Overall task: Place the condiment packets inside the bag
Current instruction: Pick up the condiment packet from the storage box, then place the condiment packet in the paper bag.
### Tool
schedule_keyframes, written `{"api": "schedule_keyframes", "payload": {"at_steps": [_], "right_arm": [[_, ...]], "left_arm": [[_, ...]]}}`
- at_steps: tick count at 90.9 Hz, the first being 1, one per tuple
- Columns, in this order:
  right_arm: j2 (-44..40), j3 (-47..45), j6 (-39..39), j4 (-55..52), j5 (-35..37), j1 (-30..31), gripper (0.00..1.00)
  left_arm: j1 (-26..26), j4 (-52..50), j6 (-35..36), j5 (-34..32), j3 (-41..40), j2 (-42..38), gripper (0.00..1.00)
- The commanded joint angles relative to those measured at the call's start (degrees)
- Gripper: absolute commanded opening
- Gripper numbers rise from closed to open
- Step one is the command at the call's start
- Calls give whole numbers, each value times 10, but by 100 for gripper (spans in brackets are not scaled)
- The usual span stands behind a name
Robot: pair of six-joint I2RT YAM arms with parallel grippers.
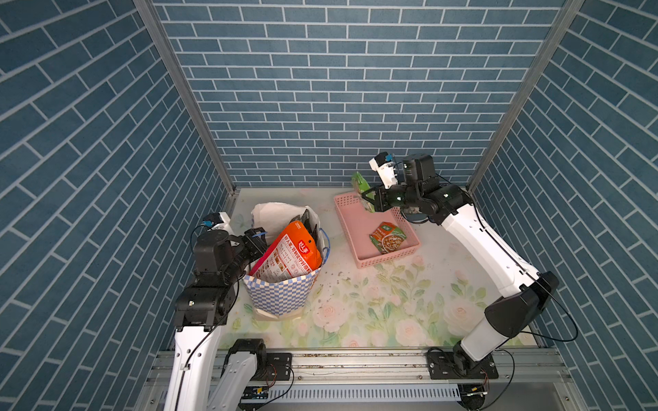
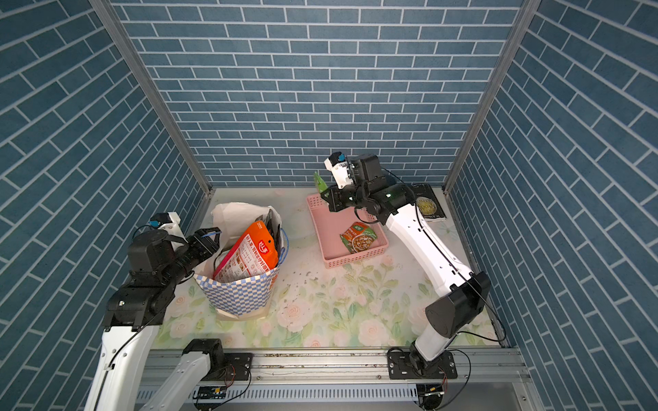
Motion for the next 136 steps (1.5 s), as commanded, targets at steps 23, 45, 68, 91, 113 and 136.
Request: {"api": "schedule_keyframes", "payload": {"at_steps": [23, 45, 68, 91, 113, 136], "right_arm": [[11, -8, 137, 183, -142, 114, 0], [74, -14, 197, 229, -161, 173, 0], [118, -38, 245, 230, -154, 201, 0], [117, -34, 218, 178, -142, 201, 56], [71, 7, 120, 49, -47, 154, 69], [34, -124, -37, -88, 156, -46, 85]], "left_arm": [[-3, 23, -7, 5, -12, -13, 58], [-3, 28, -10, 5, -15, -17, 58], [-3, 31, -10, -1, -17, -21, 59], [-3, 31, -7, -3, -17, -20, 60], [-3, 32, -7, 0, -17, -18, 62], [-3, 25, -5, 0, -18, -19, 64]]}}
